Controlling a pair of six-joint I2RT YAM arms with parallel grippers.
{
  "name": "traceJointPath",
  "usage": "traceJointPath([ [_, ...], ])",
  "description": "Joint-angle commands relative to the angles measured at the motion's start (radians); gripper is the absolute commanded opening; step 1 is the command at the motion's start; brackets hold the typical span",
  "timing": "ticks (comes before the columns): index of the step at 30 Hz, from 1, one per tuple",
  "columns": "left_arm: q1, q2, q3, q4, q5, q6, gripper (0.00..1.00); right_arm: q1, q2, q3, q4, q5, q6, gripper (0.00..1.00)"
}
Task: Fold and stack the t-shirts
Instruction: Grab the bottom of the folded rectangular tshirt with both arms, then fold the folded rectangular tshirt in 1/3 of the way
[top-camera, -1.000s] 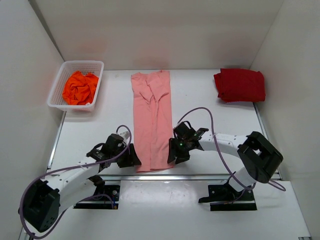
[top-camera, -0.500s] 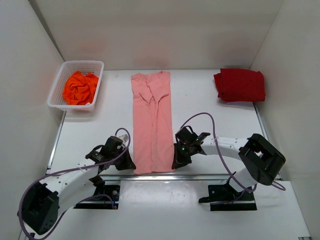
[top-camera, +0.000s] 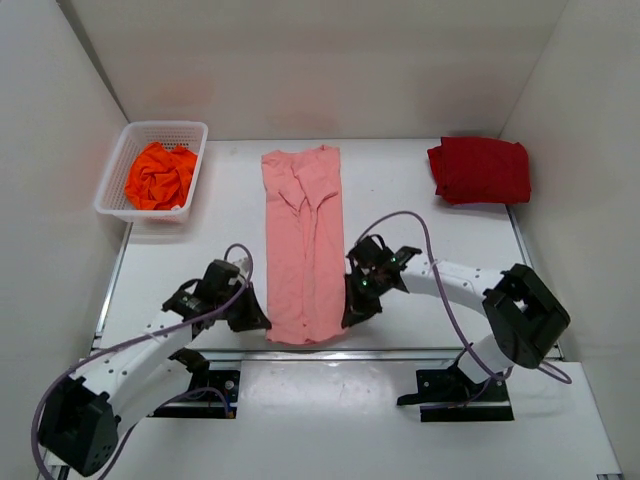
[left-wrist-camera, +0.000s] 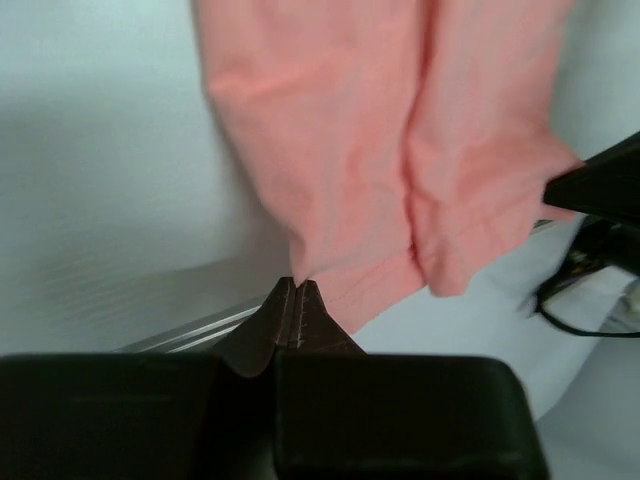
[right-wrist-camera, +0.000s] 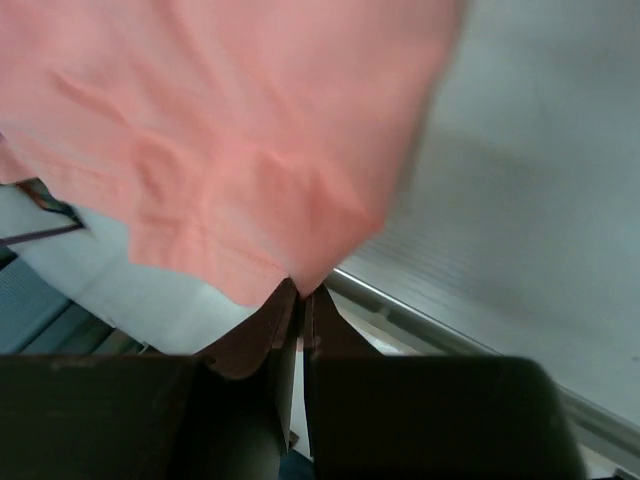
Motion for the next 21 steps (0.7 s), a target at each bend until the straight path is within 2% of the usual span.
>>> traceJointPath([
  [1, 0.086, 0.078, 0.168, 0.001, 0.022, 0.049, 0.00, -0.071, 0.060, 0.185, -0.114, -0.023, -0.133, 0.00],
  [7, 0.283, 0.352, 0.409, 0.053, 0.048, 0.164, 0.00, -0.230, 0.241, 0.514, -0.263, -0.052, -0.266, 0.00],
  [10, 0.298, 0.524, 0.545, 0.081, 0.040, 0.188, 0.00, -0.302, 0.317, 0.628, -0.292, -0.063, -0.306, 0.00],
  [15, 0.322, 0.787, 0.716, 0.189, 0.029, 0.185, 0.00, -0.393, 0.574, 0.948, -0.322, -0.087, -0.384, 0.00],
  [16, 0.323, 0.838, 0.740, 0.200, 0.014, 0.173, 0.08, -0.401, 0.643, 1.049, -0.337, -0.084, -0.387, 0.00],
  [17, 0.342, 0.880, 0.751, 0.243, 0.026, 0.161, 0.30, -0.419, 0.706, 1.155, -0.367, -0.075, -0.393, 0.05],
  [18, 0.361, 0.902, 0.772, 0.280, 0.031, 0.144, 0.34, -0.427, 0.737, 1.206, -0.375, -0.078, -0.398, 0.16],
  [20, 0.384, 0.942, 0.797, 0.327, 0.026, 0.094, 0.34, -0.439, 0.803, 1.341, -0.410, -0.067, -0.405, 0.28],
  [21, 0.401, 0.940, 0.793, 0.373, 0.026, 0.078, 0.39, -0.436, 0.830, 1.413, -0.415, -0.038, -0.404, 0.35],
])
